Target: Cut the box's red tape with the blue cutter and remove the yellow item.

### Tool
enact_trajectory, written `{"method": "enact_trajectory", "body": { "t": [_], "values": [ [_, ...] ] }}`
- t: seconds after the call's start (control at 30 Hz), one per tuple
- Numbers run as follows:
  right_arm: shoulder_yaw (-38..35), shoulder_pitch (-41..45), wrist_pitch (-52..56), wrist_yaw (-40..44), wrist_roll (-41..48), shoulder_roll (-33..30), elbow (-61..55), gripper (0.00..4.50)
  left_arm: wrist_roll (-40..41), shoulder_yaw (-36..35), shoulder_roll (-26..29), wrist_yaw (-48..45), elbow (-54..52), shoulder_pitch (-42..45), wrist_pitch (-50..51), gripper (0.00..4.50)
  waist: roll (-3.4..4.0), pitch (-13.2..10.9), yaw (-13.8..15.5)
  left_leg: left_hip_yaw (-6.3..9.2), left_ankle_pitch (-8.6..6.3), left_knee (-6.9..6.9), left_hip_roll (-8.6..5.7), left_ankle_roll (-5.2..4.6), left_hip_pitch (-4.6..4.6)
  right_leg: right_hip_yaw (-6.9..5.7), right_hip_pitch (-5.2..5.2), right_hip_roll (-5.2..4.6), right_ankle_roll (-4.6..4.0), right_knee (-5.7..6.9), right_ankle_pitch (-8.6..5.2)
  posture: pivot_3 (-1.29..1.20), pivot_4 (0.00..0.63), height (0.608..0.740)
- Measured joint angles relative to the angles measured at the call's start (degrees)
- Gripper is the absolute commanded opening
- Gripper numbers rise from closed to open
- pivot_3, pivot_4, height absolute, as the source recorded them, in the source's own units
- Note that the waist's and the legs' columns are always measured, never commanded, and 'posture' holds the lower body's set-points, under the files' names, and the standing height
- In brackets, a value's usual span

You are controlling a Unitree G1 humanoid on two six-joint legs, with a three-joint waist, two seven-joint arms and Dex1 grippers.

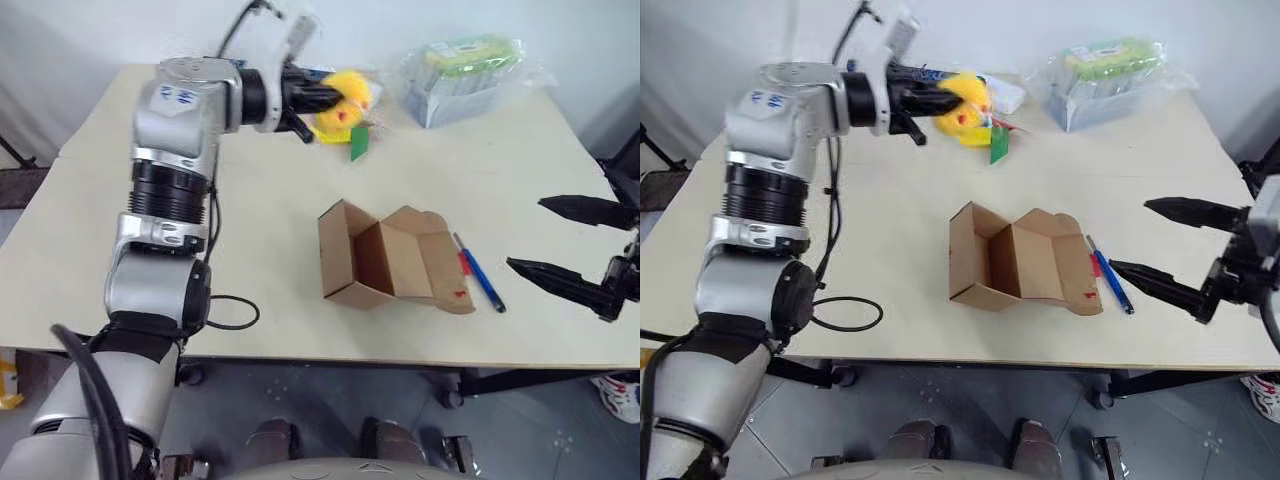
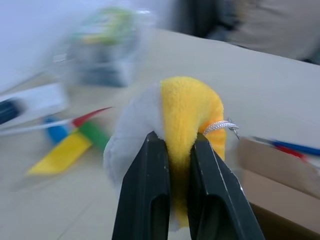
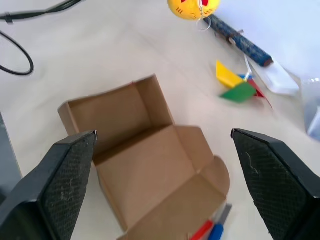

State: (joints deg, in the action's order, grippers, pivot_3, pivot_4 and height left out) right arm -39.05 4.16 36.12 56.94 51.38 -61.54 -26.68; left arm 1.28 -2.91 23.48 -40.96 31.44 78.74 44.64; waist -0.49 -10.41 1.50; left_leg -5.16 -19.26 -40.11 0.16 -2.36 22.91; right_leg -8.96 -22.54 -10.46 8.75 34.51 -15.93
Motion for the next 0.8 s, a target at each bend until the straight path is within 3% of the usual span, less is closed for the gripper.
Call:
{"method": "enact_trajectory", "body": {
  "t": [0.3, 0.5, 0.53, 0.8],
  "values": [
    [14.61, 16.34, -2.6, 5.67, -2.99, -0.49, 12.25, 4.5, -4.31, 0.04, 9.77, 11.57, -10.77, -20.65, 14.94, 0.1, -0.13, -0.08, 0.04, -0.04, 0.01, -0.06, 0.0, 0.07, -0.01, 0.01, -0.03, 0.0, 0.0, 0.24, 0.0, 0.0, 0.15, 0.74],
    [22.51, 24.36, -4.88, 9.97, -6.64, 0.95, 18.35, 4.5, -3.99, -0.32, 12.26, 13.94, -18.19, -24.97, 22.05, 0.1, -0.14, -0.08, 0.36, 0.14, 0.02, -0.2, -0.04, 0.08, 0.18, -0.03, -0.02, 0.0, 0.0, 0.24, 0.0, 0.0, 0.15, 0.74],
    [23.3, 25.39, -5.04, 10.43, -7.16, 1.18, 18.94, 4.5, -3.92, -0.31, 12.92, 14.01, -19.24, -25.43, 22.81, 0.81, -0.14, -0.08, 0.08, 0.12, 0.02, -0.18, -0.04, 0.09, 0.17, -0.02, -0.03, 0.0, 0.01, 0.24, 0.0, 0.0, 0.15, 0.74],
    [27.37, 29.71, -7.32, 13.91, -10.48, 2.93, 24.45, 4.5, 0.07, 1.3, 19.62, 9.89, -25.0, -28.64, 29.31, 3.27, -0.14, -0.08, -0.26, 0.07, 0.05, -0.07, -0.01, 0.16, 0.14, -0.01, -0.08, 0.02, 0.0, 0.24, 0.0, 0.0, 0.15, 0.74]
  ]
}}
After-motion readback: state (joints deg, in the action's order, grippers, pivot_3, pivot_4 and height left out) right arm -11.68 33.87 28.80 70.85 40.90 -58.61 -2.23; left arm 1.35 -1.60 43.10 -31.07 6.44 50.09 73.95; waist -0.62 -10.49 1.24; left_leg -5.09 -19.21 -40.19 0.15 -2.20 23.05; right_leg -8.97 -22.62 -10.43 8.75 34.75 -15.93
